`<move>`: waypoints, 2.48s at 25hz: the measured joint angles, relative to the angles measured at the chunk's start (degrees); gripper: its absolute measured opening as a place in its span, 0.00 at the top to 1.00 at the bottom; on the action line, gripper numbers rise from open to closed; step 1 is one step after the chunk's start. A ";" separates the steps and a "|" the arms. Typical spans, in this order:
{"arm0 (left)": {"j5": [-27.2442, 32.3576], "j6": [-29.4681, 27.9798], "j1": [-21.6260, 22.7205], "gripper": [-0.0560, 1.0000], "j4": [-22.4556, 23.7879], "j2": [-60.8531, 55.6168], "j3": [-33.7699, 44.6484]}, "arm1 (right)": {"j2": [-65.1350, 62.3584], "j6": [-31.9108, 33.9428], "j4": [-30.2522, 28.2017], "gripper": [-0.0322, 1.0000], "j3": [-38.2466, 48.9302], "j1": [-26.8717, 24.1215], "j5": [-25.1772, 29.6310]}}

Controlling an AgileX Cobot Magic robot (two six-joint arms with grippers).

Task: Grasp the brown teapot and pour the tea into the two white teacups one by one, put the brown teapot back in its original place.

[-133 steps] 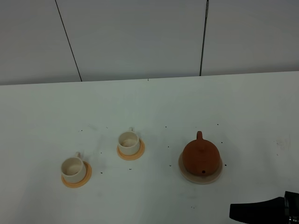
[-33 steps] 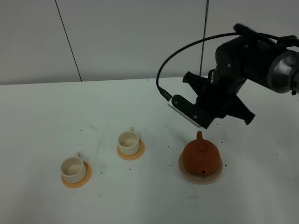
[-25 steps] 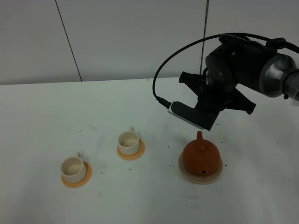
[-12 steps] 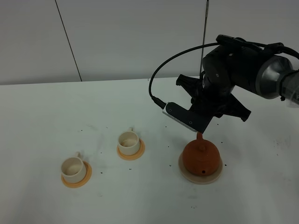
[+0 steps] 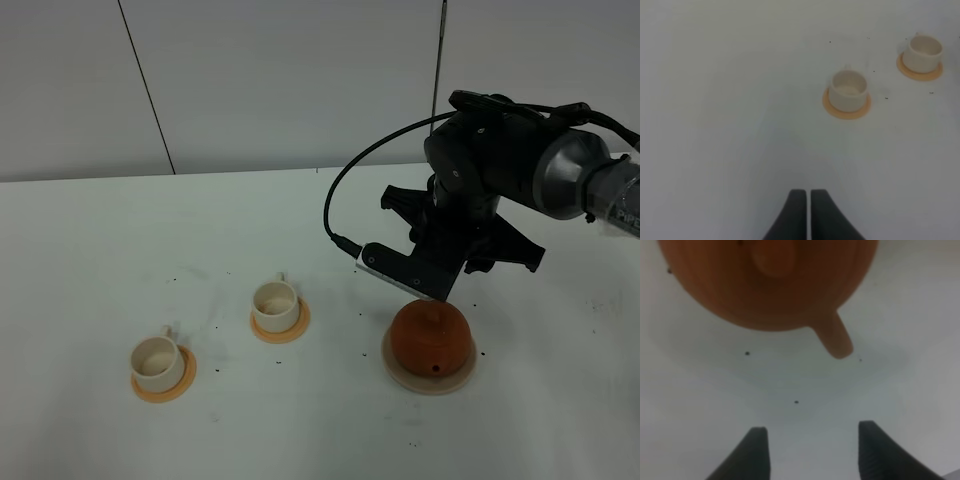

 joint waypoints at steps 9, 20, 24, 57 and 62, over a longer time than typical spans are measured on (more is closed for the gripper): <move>0.00 0.00 0.00 0.86 0.00 0.00 0.00 | 0.71 -0.04 0.17 0.59 0.00 0.05 -0.67; -0.04 0.00 0.00 0.85 0.02 0.00 0.00 | 3.41 -0.04 0.78 0.59 0.00 1.26 -2.96; -0.04 0.00 0.00 0.85 0.02 0.00 0.00 | 3.41 -0.04 0.78 0.59 0.06 1.31 -3.02; -0.04 0.00 0.00 0.85 0.02 0.00 0.00 | 4.47 -0.04 2.16 0.61 1.73 0.80 -2.82; -0.04 0.00 0.00 0.85 0.02 0.00 0.00 | 4.47 -0.04 2.35 0.62 1.73 0.47 -1.50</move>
